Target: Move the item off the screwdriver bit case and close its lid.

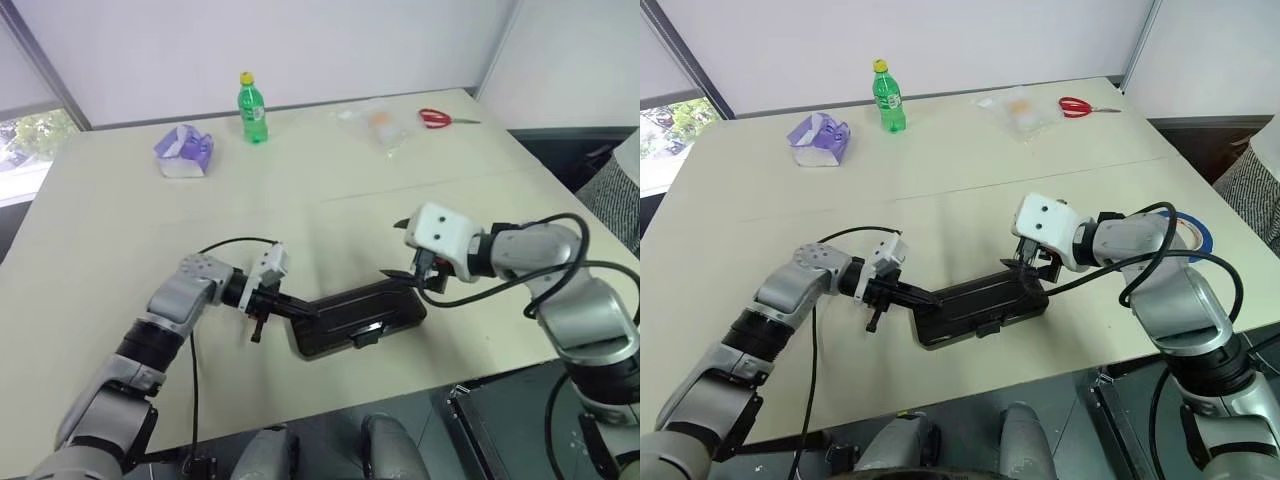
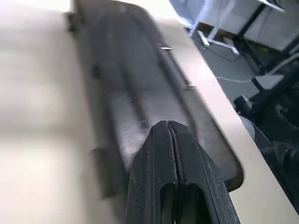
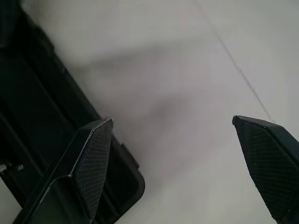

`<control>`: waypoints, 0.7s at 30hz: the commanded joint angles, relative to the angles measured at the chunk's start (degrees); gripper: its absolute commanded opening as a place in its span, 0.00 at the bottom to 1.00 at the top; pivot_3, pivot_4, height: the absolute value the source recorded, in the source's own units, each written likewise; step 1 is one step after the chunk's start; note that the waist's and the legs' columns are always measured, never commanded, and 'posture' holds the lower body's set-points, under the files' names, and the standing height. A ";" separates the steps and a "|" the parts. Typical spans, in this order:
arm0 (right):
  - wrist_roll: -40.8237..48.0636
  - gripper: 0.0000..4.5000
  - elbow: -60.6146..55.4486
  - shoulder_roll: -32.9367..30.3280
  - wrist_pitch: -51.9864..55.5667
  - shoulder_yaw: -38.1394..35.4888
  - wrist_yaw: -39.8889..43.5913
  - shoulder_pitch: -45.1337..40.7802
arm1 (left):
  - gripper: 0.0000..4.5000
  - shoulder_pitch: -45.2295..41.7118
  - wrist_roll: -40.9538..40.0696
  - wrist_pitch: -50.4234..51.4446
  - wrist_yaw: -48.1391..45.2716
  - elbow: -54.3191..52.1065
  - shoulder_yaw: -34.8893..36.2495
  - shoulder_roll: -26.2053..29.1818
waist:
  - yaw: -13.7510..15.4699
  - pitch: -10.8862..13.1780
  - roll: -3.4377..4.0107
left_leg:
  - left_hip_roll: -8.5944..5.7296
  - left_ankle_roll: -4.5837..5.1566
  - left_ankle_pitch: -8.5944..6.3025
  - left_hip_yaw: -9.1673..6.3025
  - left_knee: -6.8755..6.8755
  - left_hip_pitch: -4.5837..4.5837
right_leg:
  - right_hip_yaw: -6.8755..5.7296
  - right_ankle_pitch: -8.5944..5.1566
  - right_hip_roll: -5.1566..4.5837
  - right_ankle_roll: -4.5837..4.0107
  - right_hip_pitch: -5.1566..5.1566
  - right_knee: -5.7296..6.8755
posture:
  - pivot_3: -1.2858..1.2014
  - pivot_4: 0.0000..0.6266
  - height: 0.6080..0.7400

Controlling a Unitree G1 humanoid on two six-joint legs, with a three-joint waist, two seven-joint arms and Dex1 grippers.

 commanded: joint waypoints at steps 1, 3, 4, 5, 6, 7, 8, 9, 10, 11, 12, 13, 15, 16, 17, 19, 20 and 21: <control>6.79 0.94 -4.73 -0.48 1.59 -2.85 2.33 0.80 | 0.00 -2.04 -2.29 4.73 0.15 -0.51 2.76 0.86 | 0.00 0.02 -0.01 | 0.00 -0.14 0.08 0.01 0.00 -0.11 | 0.00 0.00 0.00 0.00 -0.12 0.01 | 0.52 0.24 1.00; 9.53 0.94 -5.93 -0.63 2.71 -3.20 2.62 1.73 | 0.00 -3.70 -2.97 6.18 0.39 -0.24 3.76 0.61 | 0.08 0.08 -0.06 | -0.01 -0.12 0.07 0.00 -0.01 -0.24 | 0.00 0.00 0.00 0.01 -0.22 0.00 | 0.52 0.24 1.00; 10.99 0.94 -6.51 -0.67 3.30 -3.25 2.77 2.41 | 0.00 -4.68 -2.94 6.33 0.69 0.43 4.00 0.23 | 0.08 0.10 -0.08 | -0.01 -0.12 0.07 0.00 0.00 -0.29 | 0.00 0.00 -0.01 0.01 -0.25 0.00 | 0.52 0.24 1.00; 12.22 0.89 -7.03 -0.71 3.74 -3.22 2.84 3.06 | 0.00 -5.55 -2.69 6.16 1.01 1.22 4.10 -0.14 | 0.12 0.10 -0.08 | -0.02 -0.12 0.07 0.01 0.01 -0.33 | 0.00 0.00 -0.01 0.01 -0.28 -0.01 | 0.52 0.24 1.00; 13.17 0.83 -7.40 -0.81 4.13 -3.17 2.72 3.37 | 0.00 -6.09 -2.48 6.04 1.16 1.75 4.17 -0.36 | 0.19 0.11 -0.09 | -0.02 -0.12 0.07 0.01 0.02 -0.34 | 0.00 0.00 -0.02 0.01 -0.27 -0.01 | 0.52 0.24 1.00; 14.29 0.75 -7.87 -0.74 4.54 -2.98 2.69 4.17 | 0.00 -7.06 -2.01 5.53 1.53 3.07 4.13 -1.03 | 0.22 0.11 -0.09 | -0.03 -0.12 0.07 0.02 0.03 -0.33 | 0.00 0.00 -0.02 0.01 -0.27 -0.03 | 0.52 0.24 1.00; 15.48 0.65 -8.19 -0.65 5.10 -2.81 2.64 4.91 | 0.00 -7.89 -1.60 5.06 1.79 4.32 4.03 -1.65 | 0.20 0.11 -0.09 | -0.03 -0.12 0.07 0.02 0.03 -0.32 | 0.00 0.00 -0.02 0.01 -0.26 -0.03 | 0.52 0.24 1.00; 16.39 0.53 -8.58 -0.74 5.28 -2.23 2.69 6.20 | 0.00 -8.87 -0.95 4.21 2.28 6.02 3.76 -2.62 | 0.17 0.11 -0.09 | -0.03 -0.12 0.07 0.03 0.03 -0.31 | 0.00 0.00 -0.02 0.01 -0.26 -0.04 | 0.52 0.24 1.00; 16.94 0.42 -8.91 -0.99 5.14 -1.55 2.68 7.47 | 0.00 -9.65 -0.39 3.48 2.71 7.46 3.49 -3.48 | 0.25 0.11 -0.09 | -0.03 -0.12 0.06 0.03 0.02 -0.31 | 0.00 0.00 -0.02 0.01 -0.25 -0.03 | 0.52 0.24 1.00; 17.22 0.30 -9.10 -1.33 4.93 -0.74 2.59 8.65 | 0.00 -10.30 0.12 2.91 3.07 8.62 3.24 -4.27 | 0.25 0.12 -0.10 | -0.03 -0.12 0.06 0.03 0.02 -0.30 | 0.00 0.00 -0.02 0.01 -0.24 -0.03 | 0.52 0.24 1.00; 17.43 0.19 -8.98 -1.48 4.82 0.13 2.38 9.84 | 0.00 -10.87 0.92 2.05 3.49 9.88 2.83 -5.19 | 0.16 0.12 -0.11 | -0.03 -0.12 0.06 0.04 0.02 -0.31 | 0.00 0.00 -0.02 0.01 -0.25 -0.04 | 0.52 0.24 1.00; 17.36 0.10 -8.70 -1.58 4.46 1.09 2.05 10.92 | 0.00 -11.25 1.94 0.67 3.83 11.40 2.39 -6.07 | 0.10 0.12 -0.11 | -0.04 -0.12 0.06 0.07 0.02 -0.30 | 0.01 0.00 -0.02 0.01 -0.25 -0.03 | 0.52 0.24 1.00; 16.76 0.01 -8.21 -1.99 3.44 2.67 1.35 12.36 | 0.00 -11.70 3.47 -1.38 4.18 13.53 1.93 -7.30 | 0.01 0.13 -0.11 | -0.04 -0.12 0.06 0.09 0.02 -0.31 | 0.01 0.00 -0.02 0.01 -0.26 -0.03 | 0.52 0.24 1.00; 15.84 0.01 -7.79 -2.37 2.42 3.82 0.99 13.12 | 0.00 -11.90 4.09 -2.17 4.42 14.56 1.80 -8.00 | 0.02 0.13 -0.12 | -0.03 -0.12 0.06 0.09 0.02 -0.30 | 0.01 0.00 -0.02 0.01 -0.27 -0.03 | 0.52 0.24 1.00; 14.99 0.01 -6.99 -2.29 1.91 5.12 0.28 13.77 | 0.00 -12.03 4.53 -2.50 4.57 15.23 1.68 -8.76 | 0.02 0.13 -0.12 | -0.03 -0.12 0.06 0.09 0.02 -0.30 | 0.01 0.00 -0.02 0.01 -0.27 -0.03 | 0.52 0.24 1.00; 13.00 0.01 -5.11 -2.44 0.32 7.80 -0.94 15.29 | 0.00 -12.39 5.67 -3.65 5.31 16.72 1.36 -10.47 | 0.05 0.13 -0.12 | -0.03 -0.12 0.06 0.09 0.02 -0.30 | 0.01 0.00 -0.02 0.01 -0.28 -0.02 | 0.52 0.24 1.00; 12.46 0.01 -4.57 -2.53 -0.19 8.57 -1.37 15.84 | 0.00 -12.57 6.01 -3.83 5.35 17.13 1.30 -11.03 | 0.13 0.13 -0.12 | -0.04 -0.12 0.06 0.10 0.02 -0.30 | 0.01 0.00 -0.02 0.01 -0.27 -0.03 | 0.52 0.24 1.00; 12.22 0.01 -4.26 -2.52 -0.71 9.02 -1.66 16.31 | 0.00 -12.80 6.30 -3.99 5.47 17.47 1.33 -11.56 | 0.19 0.13 -0.12 | -0.04 -0.12 0.06 0.10 0.03 -0.30 | 0.01 0.00 -0.02 0.01 -0.27 -0.03 | 0.52 0.24 1.00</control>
